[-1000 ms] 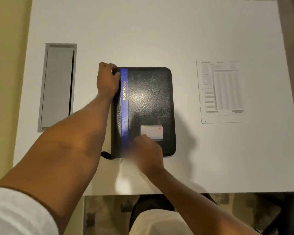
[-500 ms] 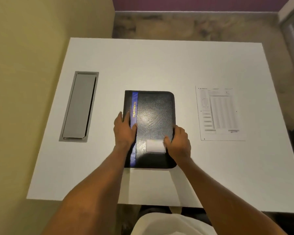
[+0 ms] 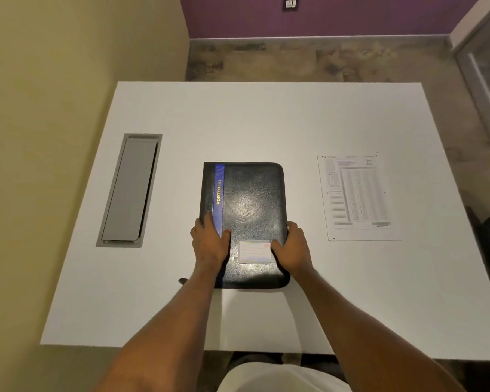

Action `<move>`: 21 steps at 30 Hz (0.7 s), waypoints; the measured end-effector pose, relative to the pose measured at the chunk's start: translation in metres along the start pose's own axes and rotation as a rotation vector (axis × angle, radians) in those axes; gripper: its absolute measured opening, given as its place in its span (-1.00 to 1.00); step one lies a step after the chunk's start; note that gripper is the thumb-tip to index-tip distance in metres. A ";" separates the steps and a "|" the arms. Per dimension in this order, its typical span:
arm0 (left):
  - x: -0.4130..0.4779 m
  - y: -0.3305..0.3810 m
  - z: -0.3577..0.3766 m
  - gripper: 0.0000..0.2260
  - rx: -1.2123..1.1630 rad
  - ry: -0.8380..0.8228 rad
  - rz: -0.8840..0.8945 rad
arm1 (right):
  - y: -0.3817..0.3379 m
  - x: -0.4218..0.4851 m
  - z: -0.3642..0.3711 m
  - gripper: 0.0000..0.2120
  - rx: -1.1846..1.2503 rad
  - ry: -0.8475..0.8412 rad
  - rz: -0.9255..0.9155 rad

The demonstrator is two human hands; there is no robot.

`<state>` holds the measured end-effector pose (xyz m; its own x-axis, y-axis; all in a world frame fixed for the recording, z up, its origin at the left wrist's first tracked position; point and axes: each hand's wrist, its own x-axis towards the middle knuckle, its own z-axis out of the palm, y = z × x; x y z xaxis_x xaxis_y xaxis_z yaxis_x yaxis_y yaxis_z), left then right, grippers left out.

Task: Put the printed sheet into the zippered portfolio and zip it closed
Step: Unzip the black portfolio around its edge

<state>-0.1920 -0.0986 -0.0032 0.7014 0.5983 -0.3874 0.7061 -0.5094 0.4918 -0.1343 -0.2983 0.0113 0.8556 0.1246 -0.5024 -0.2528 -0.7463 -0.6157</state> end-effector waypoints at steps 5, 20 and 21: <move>0.001 0.013 -0.003 -0.34 0.065 -0.056 -0.091 | -0.007 -0.005 -0.001 -0.53 0.060 0.106 -0.013; -0.036 0.134 -0.058 -0.33 -0.169 -0.223 0.222 | -0.061 -0.076 0.002 -0.62 0.433 0.209 -0.393; -0.037 0.131 -0.062 -0.33 -0.169 -0.202 0.235 | -0.060 -0.077 0.001 -0.67 0.430 0.199 -0.414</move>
<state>-0.1311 -0.1492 0.1240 0.8598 0.3336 -0.3866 0.5090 -0.4990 0.7014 -0.1852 -0.2619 0.0862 0.9787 0.1917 -0.0732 -0.0065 -0.3274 -0.9449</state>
